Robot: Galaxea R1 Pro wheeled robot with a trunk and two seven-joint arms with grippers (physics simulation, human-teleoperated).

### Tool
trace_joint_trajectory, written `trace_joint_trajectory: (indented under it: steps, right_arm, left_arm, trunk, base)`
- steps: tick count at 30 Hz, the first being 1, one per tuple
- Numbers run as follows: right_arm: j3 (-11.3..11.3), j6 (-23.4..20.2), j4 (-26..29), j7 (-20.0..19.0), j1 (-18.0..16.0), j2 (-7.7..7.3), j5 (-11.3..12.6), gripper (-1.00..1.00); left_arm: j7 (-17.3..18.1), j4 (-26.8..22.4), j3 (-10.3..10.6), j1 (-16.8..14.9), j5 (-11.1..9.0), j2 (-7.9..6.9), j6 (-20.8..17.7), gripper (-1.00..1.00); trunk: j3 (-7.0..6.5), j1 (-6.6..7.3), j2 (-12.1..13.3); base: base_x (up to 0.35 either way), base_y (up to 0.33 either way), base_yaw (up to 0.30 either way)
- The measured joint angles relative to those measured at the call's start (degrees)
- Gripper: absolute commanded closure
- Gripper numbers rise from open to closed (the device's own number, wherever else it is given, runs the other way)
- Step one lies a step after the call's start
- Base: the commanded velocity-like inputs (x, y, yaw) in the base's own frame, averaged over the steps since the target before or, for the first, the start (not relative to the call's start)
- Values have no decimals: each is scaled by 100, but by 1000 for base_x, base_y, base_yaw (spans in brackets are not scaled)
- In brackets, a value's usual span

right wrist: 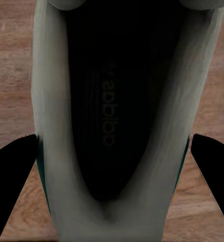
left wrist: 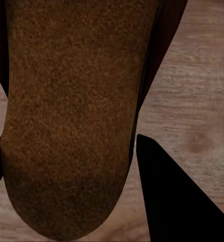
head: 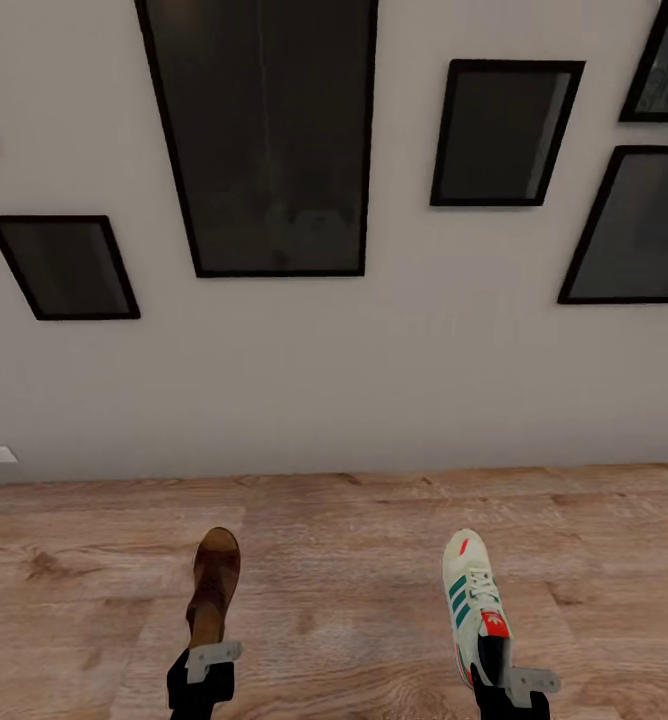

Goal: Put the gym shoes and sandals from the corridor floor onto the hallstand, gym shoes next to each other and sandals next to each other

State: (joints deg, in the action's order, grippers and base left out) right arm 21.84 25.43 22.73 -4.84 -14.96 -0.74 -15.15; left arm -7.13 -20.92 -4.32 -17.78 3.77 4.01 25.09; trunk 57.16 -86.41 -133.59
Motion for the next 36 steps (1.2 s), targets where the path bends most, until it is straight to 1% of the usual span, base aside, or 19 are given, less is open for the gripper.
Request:
trace_joint_trajectory:
  steps: [21, 25, 36]
  right_arm:
    - [0, 0, 0, 0, 0, -5, 1, 100]
    - [0, 0, 1, 0, 0, -15, 1, 100]
    - [0, 0, 1, 0, 0, -18, 1, 100]
  left_arm:
    - [-5, -2, 4, -1, 3, 7, 0, 100]
    - [-7, -1, 14, 1, 22, 20, 0, 100]
    - [-9, -1, 16, 1, 17, 18, 0, 100]
  trunk:
    - [0, 0, 0]
    - [0, 2, 0]
    - [0, 3, 0]
  base:
    - [2, 0, -300]
    - [151, -74, -300]
    - [236, -162, -300]
